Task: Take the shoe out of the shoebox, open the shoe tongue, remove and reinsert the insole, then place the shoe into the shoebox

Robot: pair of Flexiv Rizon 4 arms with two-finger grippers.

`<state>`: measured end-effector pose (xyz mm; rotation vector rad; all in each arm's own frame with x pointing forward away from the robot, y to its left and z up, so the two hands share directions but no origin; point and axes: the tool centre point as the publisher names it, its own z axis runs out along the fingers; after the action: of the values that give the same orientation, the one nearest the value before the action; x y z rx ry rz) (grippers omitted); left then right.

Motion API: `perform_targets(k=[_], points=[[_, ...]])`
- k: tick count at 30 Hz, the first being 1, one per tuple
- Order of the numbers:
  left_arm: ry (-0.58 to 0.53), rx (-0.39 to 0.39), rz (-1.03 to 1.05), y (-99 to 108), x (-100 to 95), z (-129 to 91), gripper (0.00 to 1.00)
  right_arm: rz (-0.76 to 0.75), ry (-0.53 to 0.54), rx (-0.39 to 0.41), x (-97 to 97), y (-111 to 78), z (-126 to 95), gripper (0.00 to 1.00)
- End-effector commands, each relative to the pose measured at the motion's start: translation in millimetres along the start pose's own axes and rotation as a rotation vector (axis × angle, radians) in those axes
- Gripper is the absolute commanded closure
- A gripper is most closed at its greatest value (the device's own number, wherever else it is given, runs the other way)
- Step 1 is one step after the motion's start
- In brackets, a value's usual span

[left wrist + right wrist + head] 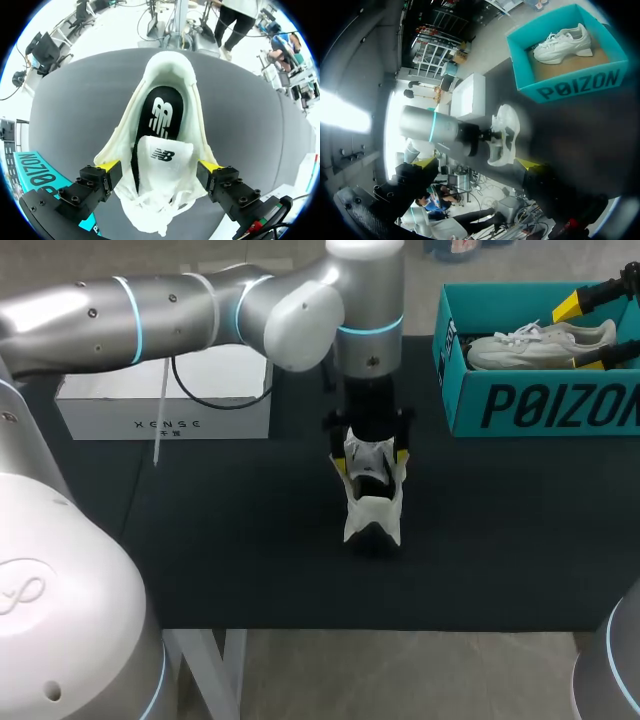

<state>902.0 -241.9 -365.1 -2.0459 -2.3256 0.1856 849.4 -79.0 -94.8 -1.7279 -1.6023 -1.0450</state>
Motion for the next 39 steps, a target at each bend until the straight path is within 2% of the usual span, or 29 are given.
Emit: perform_targets(k=[1,8,15,18,19,20,21,22,23,28,32,34,38,39], points=[[0.007,-0.002,-0.009,8.1,-2.7,-0.5,0.0,0.002,-0.003,0.001,0.1,0.7,0.5,0.0],[0.008,-0.003,-0.01,10.6,-4.3,-3.7,0.0,0.002,-0.003,0.001,0.1,0.7,0.5,0.0],[0.007,-0.046,-0.034,14.9,0.5,-21.9,0.0,0.002,-0.003,0.001,0.1,0.7,0.5,0.0],[0.001,-0.053,-0.046,19.7,0.5,-26.0,0.31,0.002,-0.003,0.001,0.1,0.7,0.5,0.0],[-0.003,-0.053,-0.049,20.5,0.5,-27.3,0.61,0.002,-0.003,0.001,0.1,0.7,0.5,0.0],[-0.006,-0.056,-0.052,21.0,0.6,-28.7,0.71,0.002,-0.003,0.001,0.1,0.7,0.5,0.0],[-0.007,-0.059,-0.053,21.4,0.9,-30.8,0.73,0.002,-0.003,0.001,0.1,0.7,0.5,0.0],[-0.015,-0.058,-0.056,21.7,1.4,-33.5,0.93,0.002,-0.003,0.001,0.1,0.7,0.5,0.0],[-0.022,-0.052,-0.06,21.8,1.9,-36.0,1.0,0.002,-0.003,0.001,0.1,0.7,0.5,0.0],[-0.025,-0.019,-0.059,13.4,1.4,-37.4,1.0,0.002,-0.003,0.001,0.1,0.7,0.5,0.0],[-0.013,-0.033,-0.123,3.7,-1.7,-39.0,1.0,0.002,-0.003,0.001,0.1,0.7,0.5,0.0],[-0.006,-0.074,-0.179,-2.1,-3.5,-39.6,1.0,0.002,-0.003,0.001,0.1,0.7,0.5,0.0],[0.001,-0.06,-0.346,-12.5,-5.8,-45.7,1.0,0.002,-0.003,0.001,0.1,0.7,0.5,0.0],[-0.002,-0.081,-0.4,-15.0,-5.1,-47.7,1.0,0.002,-0.003,0.001,0.1,0.7,0.5,0.0]])
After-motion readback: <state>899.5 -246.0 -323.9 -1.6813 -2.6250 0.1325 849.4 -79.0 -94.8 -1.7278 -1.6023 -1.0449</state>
